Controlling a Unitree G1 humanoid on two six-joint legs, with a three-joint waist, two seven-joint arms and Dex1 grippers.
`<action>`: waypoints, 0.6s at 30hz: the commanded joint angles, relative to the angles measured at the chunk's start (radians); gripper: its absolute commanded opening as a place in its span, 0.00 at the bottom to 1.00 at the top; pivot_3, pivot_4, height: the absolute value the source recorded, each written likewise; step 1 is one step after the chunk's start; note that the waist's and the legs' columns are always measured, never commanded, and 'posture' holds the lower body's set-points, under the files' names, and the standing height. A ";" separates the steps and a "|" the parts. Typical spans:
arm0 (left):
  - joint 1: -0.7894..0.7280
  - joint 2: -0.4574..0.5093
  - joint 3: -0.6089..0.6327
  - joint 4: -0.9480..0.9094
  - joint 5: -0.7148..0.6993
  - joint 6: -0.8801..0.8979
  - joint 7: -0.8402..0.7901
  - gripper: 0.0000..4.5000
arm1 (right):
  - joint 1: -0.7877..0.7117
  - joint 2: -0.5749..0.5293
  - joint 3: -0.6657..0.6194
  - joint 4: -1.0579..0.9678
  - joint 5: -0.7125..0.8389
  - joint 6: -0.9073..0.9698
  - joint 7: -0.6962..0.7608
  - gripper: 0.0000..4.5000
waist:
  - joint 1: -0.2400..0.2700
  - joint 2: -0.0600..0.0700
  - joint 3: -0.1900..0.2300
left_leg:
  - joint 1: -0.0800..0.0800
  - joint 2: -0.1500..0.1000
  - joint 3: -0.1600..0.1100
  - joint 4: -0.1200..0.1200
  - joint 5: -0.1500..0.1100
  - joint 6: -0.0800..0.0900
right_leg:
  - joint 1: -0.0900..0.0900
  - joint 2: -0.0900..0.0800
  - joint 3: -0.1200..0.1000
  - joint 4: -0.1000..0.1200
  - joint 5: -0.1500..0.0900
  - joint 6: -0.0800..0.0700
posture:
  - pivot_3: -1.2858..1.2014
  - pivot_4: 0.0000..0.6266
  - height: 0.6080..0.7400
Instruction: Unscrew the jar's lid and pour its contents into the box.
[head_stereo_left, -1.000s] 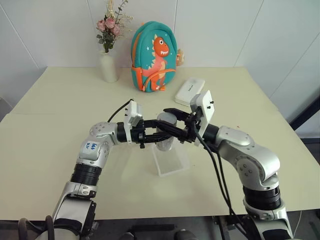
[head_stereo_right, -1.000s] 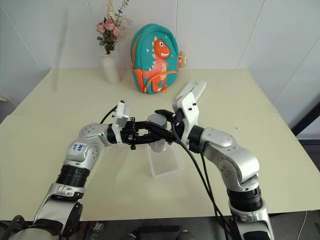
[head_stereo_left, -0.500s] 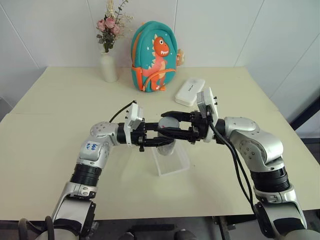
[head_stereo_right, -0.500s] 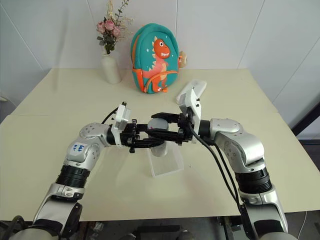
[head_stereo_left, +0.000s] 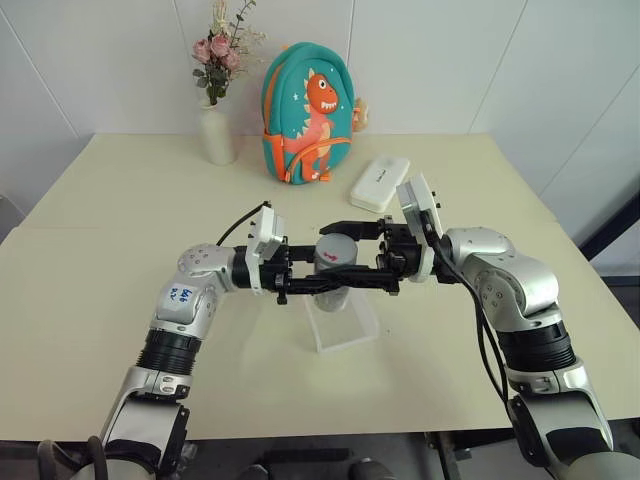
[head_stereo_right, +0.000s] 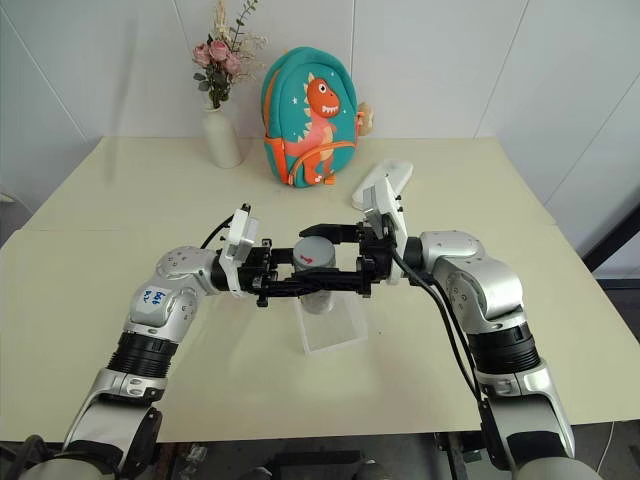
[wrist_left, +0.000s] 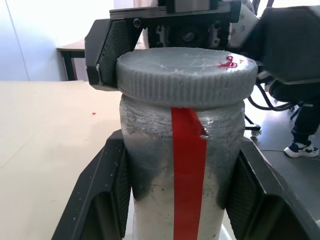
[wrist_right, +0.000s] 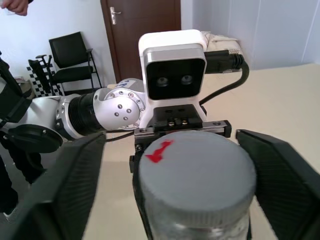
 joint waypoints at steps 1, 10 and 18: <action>-0.006 0.005 0.011 -0.019 -0.008 -0.021 -0.006 0.45 | -0.036 0.000 -0.011 -0.009 -0.007 -0.030 -0.003 0.99 | 0.001 0.000 0.000 | 0.000 0.000 0.000 0.000 0.000 0.000 | 0.000 0.000 0.000 0.000 0.000 0.000 | 0.52 0.24 1.00; -0.008 0.004 -0.010 -0.017 0.002 -0.040 -0.030 0.45 | -0.071 0.001 -0.016 0.035 -0.042 -0.062 -0.022 0.99 | 0.000 0.000 0.000 | 0.000 0.000 0.000 0.000 0.000 0.000 | 0.000 0.000 0.000 0.000 0.000 0.000 | 0.52 0.24 1.00; -0.022 -0.013 -0.013 0.014 0.018 -0.055 -0.006 0.45 | -0.075 0.034 -0.003 0.005 -0.027 -0.036 -0.049 0.99 | 0.000 0.000 0.000 | 0.000 0.000 0.000 0.000 0.000 0.000 | 0.000 0.000 0.000 0.001 0.000 0.000 | 0.52 0.24 1.00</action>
